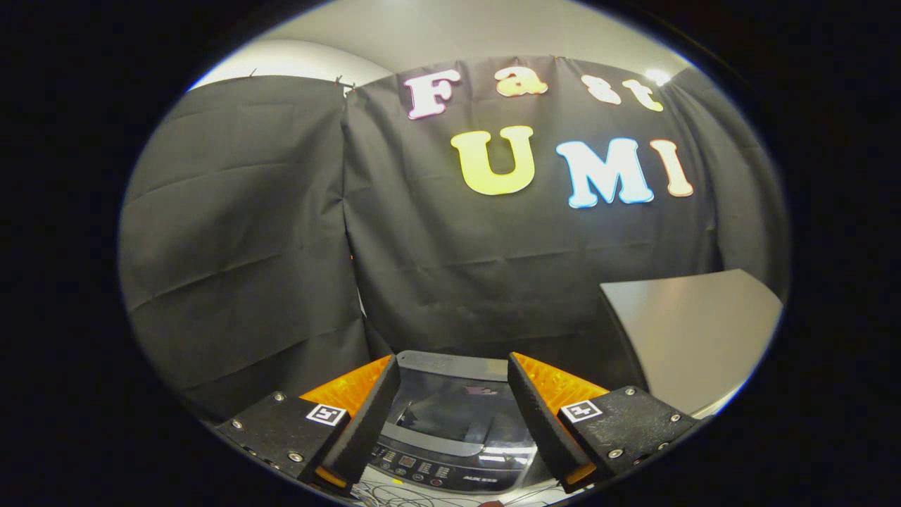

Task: Put the clothes into the washing machine and then close the washing machine lid.

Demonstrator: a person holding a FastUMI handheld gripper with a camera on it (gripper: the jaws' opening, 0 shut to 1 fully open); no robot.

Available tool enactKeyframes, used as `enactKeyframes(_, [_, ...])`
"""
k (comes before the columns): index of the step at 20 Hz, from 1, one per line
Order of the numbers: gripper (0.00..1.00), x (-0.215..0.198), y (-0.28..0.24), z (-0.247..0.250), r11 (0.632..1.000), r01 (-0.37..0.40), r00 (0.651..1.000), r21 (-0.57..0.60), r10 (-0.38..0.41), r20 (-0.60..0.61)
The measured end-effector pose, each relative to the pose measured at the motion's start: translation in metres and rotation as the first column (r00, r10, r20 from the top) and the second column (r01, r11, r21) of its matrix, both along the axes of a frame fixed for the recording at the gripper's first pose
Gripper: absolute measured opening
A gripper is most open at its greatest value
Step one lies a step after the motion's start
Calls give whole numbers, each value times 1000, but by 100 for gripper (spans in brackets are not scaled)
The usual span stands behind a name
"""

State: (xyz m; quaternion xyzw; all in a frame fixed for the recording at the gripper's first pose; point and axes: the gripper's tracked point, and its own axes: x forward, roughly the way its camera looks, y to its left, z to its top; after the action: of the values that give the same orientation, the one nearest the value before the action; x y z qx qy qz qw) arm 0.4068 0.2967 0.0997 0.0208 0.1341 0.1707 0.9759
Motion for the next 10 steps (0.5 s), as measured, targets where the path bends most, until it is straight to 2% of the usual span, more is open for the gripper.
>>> enactKeyframes(5, [95,-53,-58,32,1000,10,998,8,-10,64])
enactKeyframes(10, [95,-101,-124,63,998,61,990,4,-61,130])
